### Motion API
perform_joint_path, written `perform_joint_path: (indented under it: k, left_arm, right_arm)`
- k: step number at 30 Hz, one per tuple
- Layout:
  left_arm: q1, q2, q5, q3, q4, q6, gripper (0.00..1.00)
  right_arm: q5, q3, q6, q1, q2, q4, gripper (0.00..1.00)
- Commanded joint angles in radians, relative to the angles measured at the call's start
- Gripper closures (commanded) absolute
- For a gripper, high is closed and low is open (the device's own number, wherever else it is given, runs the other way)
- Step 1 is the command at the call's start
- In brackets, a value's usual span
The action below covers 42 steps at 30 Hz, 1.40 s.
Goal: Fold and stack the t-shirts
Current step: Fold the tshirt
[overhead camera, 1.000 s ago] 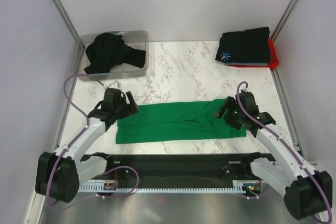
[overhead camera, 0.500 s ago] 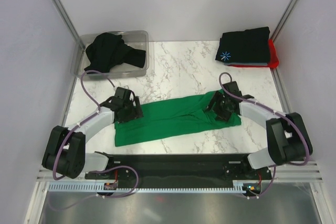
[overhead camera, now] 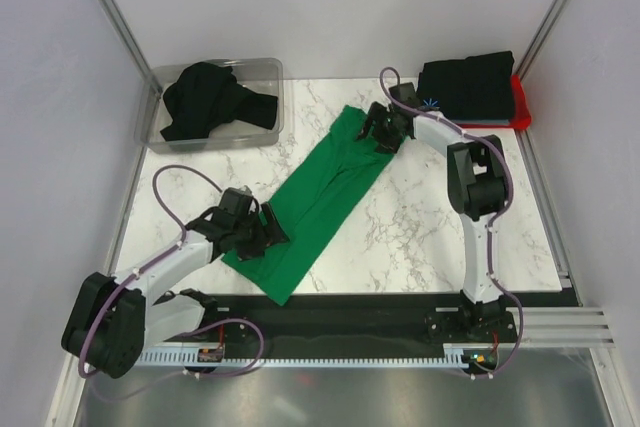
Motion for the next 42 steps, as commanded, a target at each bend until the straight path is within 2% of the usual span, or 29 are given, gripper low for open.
perform_joint_path:
  k: [1, 7, 10, 12, 14, 18, 24, 27, 32, 33, 38, 39, 41, 42]
  left_arm:
    - [-0.067, -0.031, 0.079, -0.054, 0.044, -0.203, 0.13]
    - [-0.261, 0.03, 0.06, -0.072, 0.243, -0.403, 0.13]
    - [-0.356, 0.132, 0.033, -0.014, 0.311, -0.446, 0.13]
    - [-0.417, 0.206, 0.017, 0.038, 0.319, -0.434, 0.13]
    - [-0.44, 0.305, 0.039, 0.105, 0.323, -0.422, 0.12]
    - [-0.489, 0.357, 0.04, 0.167, 0.359, -0.432, 0.13]
    - [-0.5, 0.253, 0.008, 0.222, 0.279, -0.392, 0.11]
    - [-0.5, 0.178, -0.001, 0.268, 0.207, -0.354, 0.11]
    - [-0.499, 0.037, -0.078, 0.32, 0.077, -0.313, 0.09]
    - [-0.499, 0.012, -0.116, 0.336, 0.011, -0.294, 0.09]
    - [-0.494, -0.143, -0.222, 0.307, -0.134, -0.268, 0.08]
    - [-0.492, -0.167, -0.245, 0.278, -0.164, -0.267, 0.08]
    - [-0.489, -0.242, -0.263, 0.244, -0.189, -0.273, 0.08]
    - [-0.489, -0.27, -0.271, 0.204, -0.198, -0.28, 0.08]
  right_arm:
    - [-0.016, 0.184, -0.053, -0.003, 0.22, -0.044, 0.21]
    - [-0.072, 0.55, -0.02, -0.001, 0.47, -0.048, 0.19]
    - [-0.087, 0.683, -0.016, -0.002, 0.556, -0.037, 0.18]
    - [-0.082, 0.716, -0.01, -0.001, 0.588, -0.026, 0.18]
    - [-0.069, 0.719, -0.012, -0.001, 0.591, 0.005, 0.17]
    - [-0.104, 0.736, -0.038, -0.002, 0.584, 0.044, 0.15]
    - [-0.173, 0.731, -0.087, 0.006, 0.442, 0.072, 0.12]
    - [-0.142, 0.707, -0.104, 0.009, 0.314, 0.071, 0.04]
    - [-0.069, 0.568, -0.131, 0.011, 0.063, 0.014, 0.02]
    - [-0.053, 0.528, -0.144, 0.012, 0.02, -0.01, 0.02]
    - [0.065, 0.085, -0.162, 0.038, -0.292, -0.052, 0.02]
    - [0.077, -0.081, -0.146, 0.043, -0.402, -0.073, 0.02]
    - [0.1, -0.26, -0.121, 0.063, -0.52, -0.08, 0.03]
    - [0.12, -0.348, -0.101, 0.075, -0.639, -0.078, 0.05]
